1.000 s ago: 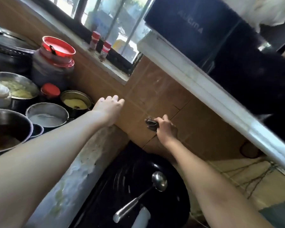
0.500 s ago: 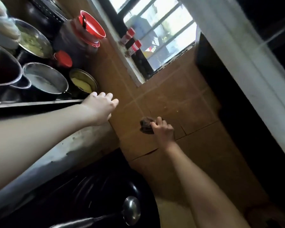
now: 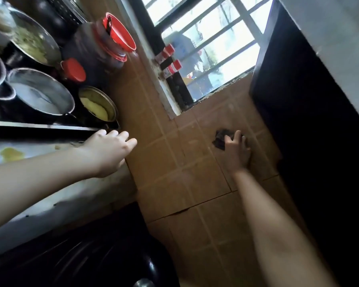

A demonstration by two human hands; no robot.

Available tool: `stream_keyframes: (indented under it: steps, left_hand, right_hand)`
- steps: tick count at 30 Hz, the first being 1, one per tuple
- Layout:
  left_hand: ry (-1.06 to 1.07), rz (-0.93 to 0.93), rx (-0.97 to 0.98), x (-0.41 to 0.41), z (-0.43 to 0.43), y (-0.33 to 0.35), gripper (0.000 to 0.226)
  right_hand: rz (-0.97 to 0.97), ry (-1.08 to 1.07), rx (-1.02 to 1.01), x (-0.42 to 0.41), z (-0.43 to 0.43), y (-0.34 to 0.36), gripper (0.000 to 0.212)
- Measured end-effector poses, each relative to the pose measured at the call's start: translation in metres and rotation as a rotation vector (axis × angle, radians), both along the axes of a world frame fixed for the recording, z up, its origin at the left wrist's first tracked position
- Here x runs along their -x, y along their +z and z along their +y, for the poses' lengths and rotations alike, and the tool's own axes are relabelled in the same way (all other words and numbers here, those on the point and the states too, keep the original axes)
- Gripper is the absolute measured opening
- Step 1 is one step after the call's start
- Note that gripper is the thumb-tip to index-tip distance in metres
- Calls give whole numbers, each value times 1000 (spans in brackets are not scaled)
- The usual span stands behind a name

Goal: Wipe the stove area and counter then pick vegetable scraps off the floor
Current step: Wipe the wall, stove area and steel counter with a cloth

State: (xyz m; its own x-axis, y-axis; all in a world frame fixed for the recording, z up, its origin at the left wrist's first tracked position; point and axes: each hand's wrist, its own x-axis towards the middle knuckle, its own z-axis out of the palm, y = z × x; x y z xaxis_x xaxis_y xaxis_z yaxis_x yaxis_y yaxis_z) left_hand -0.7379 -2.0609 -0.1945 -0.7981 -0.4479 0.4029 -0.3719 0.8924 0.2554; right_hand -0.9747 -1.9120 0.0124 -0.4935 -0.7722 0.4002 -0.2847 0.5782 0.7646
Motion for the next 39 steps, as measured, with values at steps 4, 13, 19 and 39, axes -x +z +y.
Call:
stream_keyframes:
  steps: [4,13,19,39]
  left_hand:
    - [26,28,41,3,-10,-4,31]
    - [46,-25,-38,7,-25,-13,27]
    - [33,-11,-16,11,-19,-12,26]
    - [0,25,-36,38,4,7,26]
  right_hand:
    - [-15,-73,-30,19,-23,-6,31]
    - [-120,-101,-348,34,-3,-83,30]
    - [-251,-143,-566,31,45,-126,32]
    - [-9,-107,-354,60,3,-31,46]
